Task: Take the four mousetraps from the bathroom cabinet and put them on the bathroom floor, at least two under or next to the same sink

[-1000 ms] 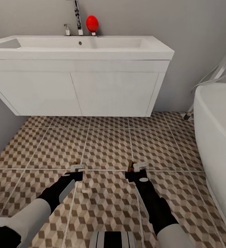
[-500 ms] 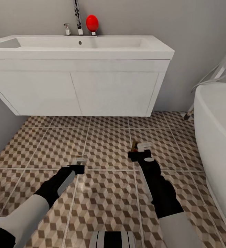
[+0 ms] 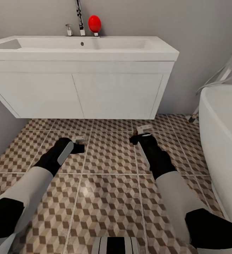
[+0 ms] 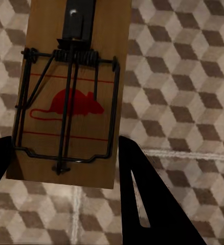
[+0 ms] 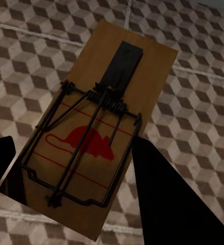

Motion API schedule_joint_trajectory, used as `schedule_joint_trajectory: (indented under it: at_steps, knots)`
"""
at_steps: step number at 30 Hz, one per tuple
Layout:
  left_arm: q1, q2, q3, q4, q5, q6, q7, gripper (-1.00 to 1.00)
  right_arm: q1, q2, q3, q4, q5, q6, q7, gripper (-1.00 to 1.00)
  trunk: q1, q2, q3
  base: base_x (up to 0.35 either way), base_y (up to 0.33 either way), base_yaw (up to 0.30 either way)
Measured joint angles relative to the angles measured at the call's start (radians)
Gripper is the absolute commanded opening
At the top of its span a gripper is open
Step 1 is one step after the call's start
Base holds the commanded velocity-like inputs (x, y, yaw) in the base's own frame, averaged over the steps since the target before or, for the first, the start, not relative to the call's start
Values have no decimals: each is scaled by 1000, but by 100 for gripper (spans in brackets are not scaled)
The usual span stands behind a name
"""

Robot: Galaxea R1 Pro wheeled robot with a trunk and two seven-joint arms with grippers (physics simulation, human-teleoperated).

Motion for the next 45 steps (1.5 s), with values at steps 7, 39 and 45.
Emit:
schedule_joint_trajectory:
  at_steps: [7, 39, 45]
  knots:
    - [-12, 0, 1, 41, -32, -76, -5, -100, -49, 0, 2, 71, -5, -36, 1, -100, 0, 0, 0, 0, 0, 0]
    - [-13, 39, -16, -90, -37, -134, -7, -100, -53, 0, 2, 70, 1, -64, 167, -100, 9, -5, -90, 0, 0, 0]
    - [-13, 47, -16, -143, -38, -131, -6, -100, -53, 0, 3, 70, 2, -64, 168, -100, 12, -6, -122, 0, 0, 0]
